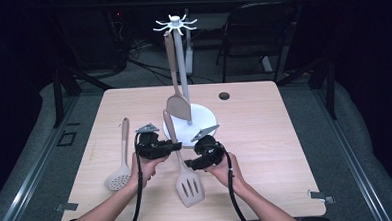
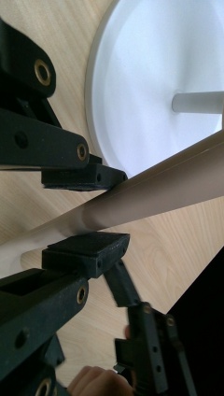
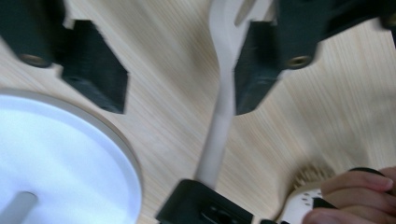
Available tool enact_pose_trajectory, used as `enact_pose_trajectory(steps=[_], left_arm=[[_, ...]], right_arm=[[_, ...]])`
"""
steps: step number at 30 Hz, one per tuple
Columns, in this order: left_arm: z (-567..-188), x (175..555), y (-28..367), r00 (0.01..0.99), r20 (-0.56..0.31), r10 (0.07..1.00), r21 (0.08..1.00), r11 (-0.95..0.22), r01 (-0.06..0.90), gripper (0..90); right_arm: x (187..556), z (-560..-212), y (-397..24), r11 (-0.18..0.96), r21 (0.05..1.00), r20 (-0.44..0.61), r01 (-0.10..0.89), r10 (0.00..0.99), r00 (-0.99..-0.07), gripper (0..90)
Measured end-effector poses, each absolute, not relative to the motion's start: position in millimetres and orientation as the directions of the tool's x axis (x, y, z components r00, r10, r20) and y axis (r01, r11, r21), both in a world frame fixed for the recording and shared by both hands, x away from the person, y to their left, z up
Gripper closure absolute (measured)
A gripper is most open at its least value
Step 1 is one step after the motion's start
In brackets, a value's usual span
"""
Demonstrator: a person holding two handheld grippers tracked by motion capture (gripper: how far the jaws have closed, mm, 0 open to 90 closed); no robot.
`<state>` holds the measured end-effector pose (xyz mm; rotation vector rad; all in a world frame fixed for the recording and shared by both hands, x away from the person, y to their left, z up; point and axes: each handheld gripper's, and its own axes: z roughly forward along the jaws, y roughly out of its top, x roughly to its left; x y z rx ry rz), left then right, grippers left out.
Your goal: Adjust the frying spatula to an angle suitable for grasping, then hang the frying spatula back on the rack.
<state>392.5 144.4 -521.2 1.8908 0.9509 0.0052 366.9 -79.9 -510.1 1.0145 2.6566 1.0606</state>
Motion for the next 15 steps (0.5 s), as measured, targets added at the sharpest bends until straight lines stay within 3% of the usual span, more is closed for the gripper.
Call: enact_pose_trajectory(steps=[7, 15], left_arm=[[-520.7, 392.6, 144.6, 0.696, -0.382, 0.608, 0.766, -0.213, 0.606, 68.3], [-518.3, 391.8, 144.2, 0.705, -0.380, 0.599, 0.771, -0.216, 0.599, 68.8]], right_arm=[[364.0, -499.3, -99.4, 0.543, 0.642, 0.112, 0.541, 0.631, -0.767, 15.7], [362.6, -496.9, -131.1, 0.520, 0.618, 0.095, 0.590, 0.695, -0.713, 12.1]])
